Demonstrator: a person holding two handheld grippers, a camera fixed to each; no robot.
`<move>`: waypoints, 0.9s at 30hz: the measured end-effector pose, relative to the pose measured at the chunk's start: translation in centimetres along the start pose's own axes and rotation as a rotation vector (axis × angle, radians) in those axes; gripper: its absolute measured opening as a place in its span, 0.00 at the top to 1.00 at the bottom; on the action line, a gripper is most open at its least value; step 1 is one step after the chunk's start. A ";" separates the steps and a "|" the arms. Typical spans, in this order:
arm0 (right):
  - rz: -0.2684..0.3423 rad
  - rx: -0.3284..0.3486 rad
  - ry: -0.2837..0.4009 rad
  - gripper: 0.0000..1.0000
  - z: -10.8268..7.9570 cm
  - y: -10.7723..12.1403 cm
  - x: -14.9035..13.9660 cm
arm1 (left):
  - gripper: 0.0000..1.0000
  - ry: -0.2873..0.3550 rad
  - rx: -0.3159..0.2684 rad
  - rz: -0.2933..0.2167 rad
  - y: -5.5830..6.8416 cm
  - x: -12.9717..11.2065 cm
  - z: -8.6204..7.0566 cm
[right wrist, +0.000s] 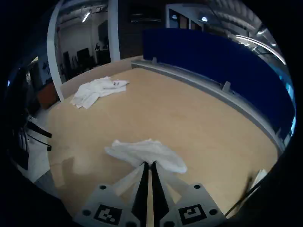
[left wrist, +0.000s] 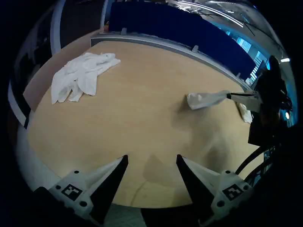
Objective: Fold towel
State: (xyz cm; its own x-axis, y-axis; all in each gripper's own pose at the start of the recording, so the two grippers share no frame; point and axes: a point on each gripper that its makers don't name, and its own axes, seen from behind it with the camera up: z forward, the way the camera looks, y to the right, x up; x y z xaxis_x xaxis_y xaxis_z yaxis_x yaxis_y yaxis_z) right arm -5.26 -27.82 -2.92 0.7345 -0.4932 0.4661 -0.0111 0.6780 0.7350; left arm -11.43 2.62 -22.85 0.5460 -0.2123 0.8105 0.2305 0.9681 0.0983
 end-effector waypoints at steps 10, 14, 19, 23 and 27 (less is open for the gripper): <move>-0.052 0.012 0.074 0.95 -2.6 0.8 5.7 | 0.05 0.020 -0.004 0.004 0.5 0.7 -0.1; -0.060 0.010 0.083 0.95 -3.1 1.1 6.3 | 0.05 0.024 -0.008 0.003 0.8 0.8 -0.2; -0.056 0.009 0.089 0.95 -3.4 1.3 6.5 | 0.05 0.026 -0.015 0.011 1.4 1.0 -0.2; -0.046 0.006 0.097 0.95 -3.7 1.6 6.6 | 0.05 0.027 -0.022 0.015 1.8 1.1 -0.2; -0.030 0.001 0.106 0.95 -4.4 2.4 6.8 | 0.05 0.027 -0.029 0.018 2.1 1.3 -0.1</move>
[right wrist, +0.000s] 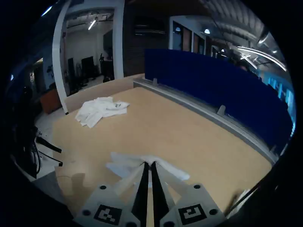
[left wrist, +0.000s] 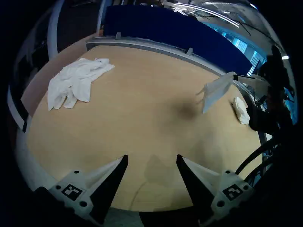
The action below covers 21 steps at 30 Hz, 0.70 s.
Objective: Fold towel
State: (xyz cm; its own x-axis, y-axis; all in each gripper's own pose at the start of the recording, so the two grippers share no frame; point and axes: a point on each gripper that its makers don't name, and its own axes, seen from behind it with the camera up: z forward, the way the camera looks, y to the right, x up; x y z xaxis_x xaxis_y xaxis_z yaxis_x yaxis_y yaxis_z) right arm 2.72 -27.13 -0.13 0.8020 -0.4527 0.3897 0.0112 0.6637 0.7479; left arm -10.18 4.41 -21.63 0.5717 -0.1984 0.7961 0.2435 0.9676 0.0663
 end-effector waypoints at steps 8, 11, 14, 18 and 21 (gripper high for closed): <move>0.028 -0.035 0.011 0.95 -2.3 3.7 0.3 | 0.05 -0.004 -0.007 0.016 0.3 0.2 0.4; 0.030 -0.057 0.008 0.95 -3.5 5.8 0.1 | 0.05 -0.008 -0.007 0.022 0.4 0.1 0.4; 0.038 -0.082 0.005 0.95 -4.7 8.5 -0.2 | 0.05 -0.012 -0.006 0.025 0.6 0.0 0.4; 0.057 -0.121 0.001 0.95 -6.2 12.5 -0.8 | 0.05 -0.015 -0.005 0.024 0.7 0.0 0.4; 0.071 -0.153 -0.006 0.95 -7.2 15.7 -1.5 | 0.05 -0.018 -0.001 0.021 0.8 -0.1 0.4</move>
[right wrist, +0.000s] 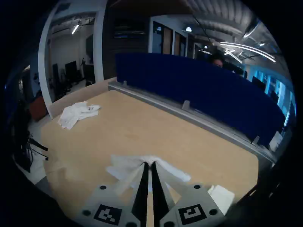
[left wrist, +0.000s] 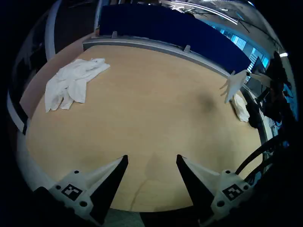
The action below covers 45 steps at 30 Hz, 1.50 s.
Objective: Fold towel
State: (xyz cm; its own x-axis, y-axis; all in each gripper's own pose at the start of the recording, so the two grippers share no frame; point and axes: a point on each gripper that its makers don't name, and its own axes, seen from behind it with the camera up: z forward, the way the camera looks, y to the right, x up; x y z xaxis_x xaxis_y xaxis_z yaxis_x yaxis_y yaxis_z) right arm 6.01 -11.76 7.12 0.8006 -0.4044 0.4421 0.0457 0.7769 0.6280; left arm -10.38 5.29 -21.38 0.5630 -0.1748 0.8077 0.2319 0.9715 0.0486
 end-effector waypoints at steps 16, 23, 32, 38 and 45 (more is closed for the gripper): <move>0.023 -0.155 -0.052 0.95 -1.6 15.0 -1.4 | 0.05 -0.016 0.017 0.006 0.7 0.0 0.2; 0.035 -0.203 -0.063 0.95 -1.3 19.6 -0.9 | 0.05 -0.018 0.022 0.007 0.9 0.2 0.1; 0.058 -0.249 -0.090 0.95 -1.1 23.7 -1.4 | 0.05 -0.025 0.031 0.005 1.0 0.1 0.2; 0.064 -0.254 -0.106 0.95 -1.3 24.1 -2.5 | 0.05 -0.027 0.030 0.008 1.4 0.3 0.3; 0.080 -0.257 -0.126 0.95 -2.6 23.5 -4.7 | 0.05 -0.029 0.024 0.019 1.9 0.7 0.4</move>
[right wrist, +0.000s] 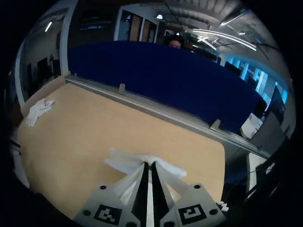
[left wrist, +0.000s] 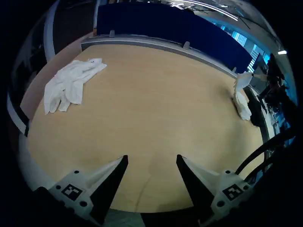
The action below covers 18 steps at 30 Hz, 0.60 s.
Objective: Fold towel
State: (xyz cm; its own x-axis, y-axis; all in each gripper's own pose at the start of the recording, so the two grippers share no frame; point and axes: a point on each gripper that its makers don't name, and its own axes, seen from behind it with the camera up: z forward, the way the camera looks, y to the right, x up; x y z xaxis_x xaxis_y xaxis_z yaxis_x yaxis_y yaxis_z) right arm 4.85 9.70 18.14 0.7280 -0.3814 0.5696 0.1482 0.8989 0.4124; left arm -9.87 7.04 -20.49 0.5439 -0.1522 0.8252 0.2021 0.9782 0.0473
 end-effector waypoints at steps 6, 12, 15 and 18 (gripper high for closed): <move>0.032 -0.013 -0.036 0.95 -1.6 0.5 -4.0 | 0.05 -0.003 -0.005 0.009 0.2 0.2 0.1; 0.083 -0.036 -0.081 0.95 -3.0 1.0 -8.8 | 0.05 -0.009 -0.007 0.022 0.2 0.1 0.2; 0.112 -0.056 -0.110 0.95 -3.3 1.4 -11.4 | 0.05 -0.012 -0.008 0.031 0.3 0.0 0.3; 0.141 -0.078 -0.137 0.95 -3.4 1.7 -13.7 | 0.05 -0.016 -0.009 0.039 0.4 -0.1 0.2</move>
State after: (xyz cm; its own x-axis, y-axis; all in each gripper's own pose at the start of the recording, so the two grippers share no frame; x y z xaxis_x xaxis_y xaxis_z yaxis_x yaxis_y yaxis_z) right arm -2.61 17.16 8.60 0.6483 -0.2716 0.7113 0.1065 0.9574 0.2685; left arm -10.00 7.45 -20.40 0.5385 -0.1122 0.8351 0.1882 0.9821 0.0106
